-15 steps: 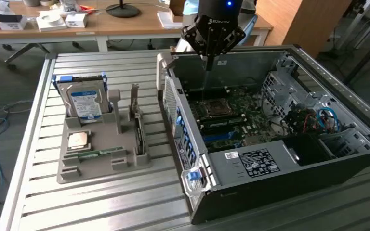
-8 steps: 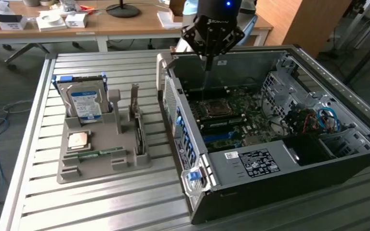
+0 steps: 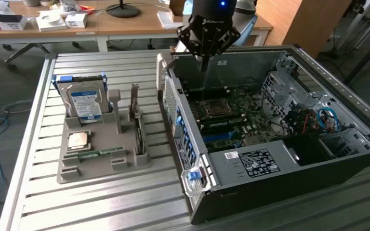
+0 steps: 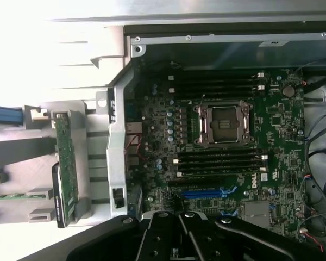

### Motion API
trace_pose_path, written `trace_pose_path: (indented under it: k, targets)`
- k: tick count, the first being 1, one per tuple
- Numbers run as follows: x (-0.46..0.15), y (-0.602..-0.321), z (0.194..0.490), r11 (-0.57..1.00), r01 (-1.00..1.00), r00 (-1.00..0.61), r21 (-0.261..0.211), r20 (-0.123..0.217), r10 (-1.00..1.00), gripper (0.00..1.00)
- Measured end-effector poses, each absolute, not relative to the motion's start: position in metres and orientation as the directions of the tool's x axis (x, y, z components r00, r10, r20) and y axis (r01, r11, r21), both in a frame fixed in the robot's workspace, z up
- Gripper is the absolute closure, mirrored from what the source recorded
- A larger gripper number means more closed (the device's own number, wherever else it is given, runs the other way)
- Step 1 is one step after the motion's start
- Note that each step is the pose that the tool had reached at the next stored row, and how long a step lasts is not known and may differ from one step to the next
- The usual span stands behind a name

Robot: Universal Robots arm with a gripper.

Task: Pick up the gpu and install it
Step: 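Reach for the gpu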

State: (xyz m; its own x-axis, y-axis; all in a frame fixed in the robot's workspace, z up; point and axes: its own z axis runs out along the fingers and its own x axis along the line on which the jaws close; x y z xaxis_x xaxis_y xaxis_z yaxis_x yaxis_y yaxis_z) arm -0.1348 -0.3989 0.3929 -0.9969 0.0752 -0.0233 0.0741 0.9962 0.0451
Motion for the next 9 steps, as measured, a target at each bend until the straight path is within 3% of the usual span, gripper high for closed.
trace_pose_path:
  k: [9]
  targets:
    - [-0.149,-0.399,0.393,0.996,0.074,-0.997,0.045,-0.023,0.075,0.89]
